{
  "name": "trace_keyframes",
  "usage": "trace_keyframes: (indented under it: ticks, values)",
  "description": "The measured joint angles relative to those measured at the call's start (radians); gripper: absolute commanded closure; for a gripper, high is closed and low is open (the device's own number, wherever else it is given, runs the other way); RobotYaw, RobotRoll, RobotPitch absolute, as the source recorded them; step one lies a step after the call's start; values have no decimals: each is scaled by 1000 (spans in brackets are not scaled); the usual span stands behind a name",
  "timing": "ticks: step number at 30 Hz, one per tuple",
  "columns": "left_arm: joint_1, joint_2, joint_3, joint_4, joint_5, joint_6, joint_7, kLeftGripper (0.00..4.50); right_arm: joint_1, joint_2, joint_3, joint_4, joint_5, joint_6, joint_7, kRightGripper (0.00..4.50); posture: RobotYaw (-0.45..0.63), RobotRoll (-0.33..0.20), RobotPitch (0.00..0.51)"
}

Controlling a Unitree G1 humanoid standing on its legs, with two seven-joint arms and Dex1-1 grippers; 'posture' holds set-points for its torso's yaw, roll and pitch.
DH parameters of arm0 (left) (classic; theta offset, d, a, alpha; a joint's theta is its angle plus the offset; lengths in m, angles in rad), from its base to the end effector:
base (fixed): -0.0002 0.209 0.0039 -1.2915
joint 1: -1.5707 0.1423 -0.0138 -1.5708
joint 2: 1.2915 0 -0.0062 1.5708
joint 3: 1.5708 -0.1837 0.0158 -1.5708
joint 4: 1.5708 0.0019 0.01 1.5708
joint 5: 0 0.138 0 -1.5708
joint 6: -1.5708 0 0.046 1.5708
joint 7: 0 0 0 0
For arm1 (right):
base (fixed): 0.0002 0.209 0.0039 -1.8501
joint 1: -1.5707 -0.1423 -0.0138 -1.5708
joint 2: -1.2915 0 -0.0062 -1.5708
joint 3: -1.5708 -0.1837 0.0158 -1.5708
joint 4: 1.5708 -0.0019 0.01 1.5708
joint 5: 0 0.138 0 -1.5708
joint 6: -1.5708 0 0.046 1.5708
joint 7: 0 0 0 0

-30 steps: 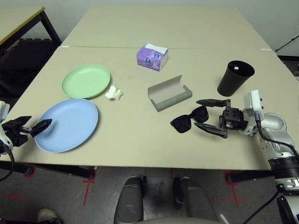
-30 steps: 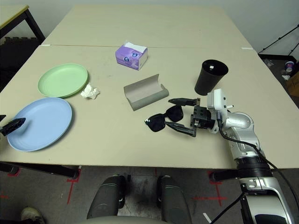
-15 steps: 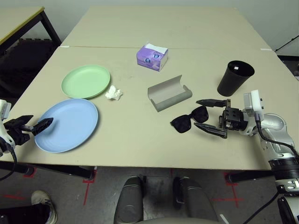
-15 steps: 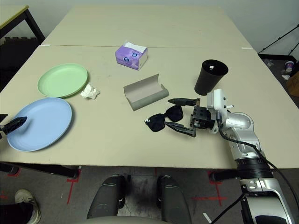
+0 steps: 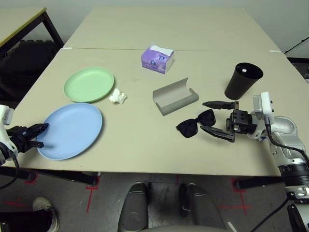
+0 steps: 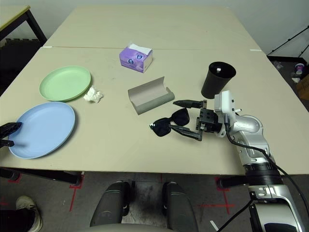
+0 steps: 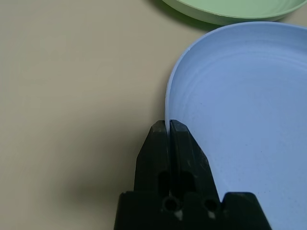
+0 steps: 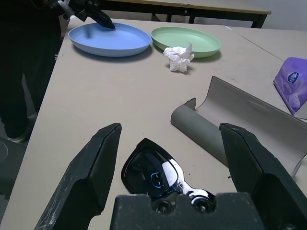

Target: Organize and tidy the items on the table.

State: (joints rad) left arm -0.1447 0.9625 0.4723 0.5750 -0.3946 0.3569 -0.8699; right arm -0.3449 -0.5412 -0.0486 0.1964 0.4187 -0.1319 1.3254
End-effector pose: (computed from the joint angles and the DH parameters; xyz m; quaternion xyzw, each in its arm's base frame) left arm 0.1711 0.4246 0.1427 0.0289 0.2009 -0.0489 0.9780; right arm 0.2631 -0.2513 0.1293 -0.1377 -0.0920 0.5869 0.7925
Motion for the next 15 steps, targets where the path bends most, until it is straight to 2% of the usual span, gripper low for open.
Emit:
trace_keyframes:
  ticks: [8,15]
  values:
    - [3,0,40,3,-46,72,-6,4473,0,0,0,0,0,0,-1,0,27,0,123]
    - [95,1,125,-48,-119,192,-33,4473,2,0,0,0,-1,0,-1,0,30,0,123]
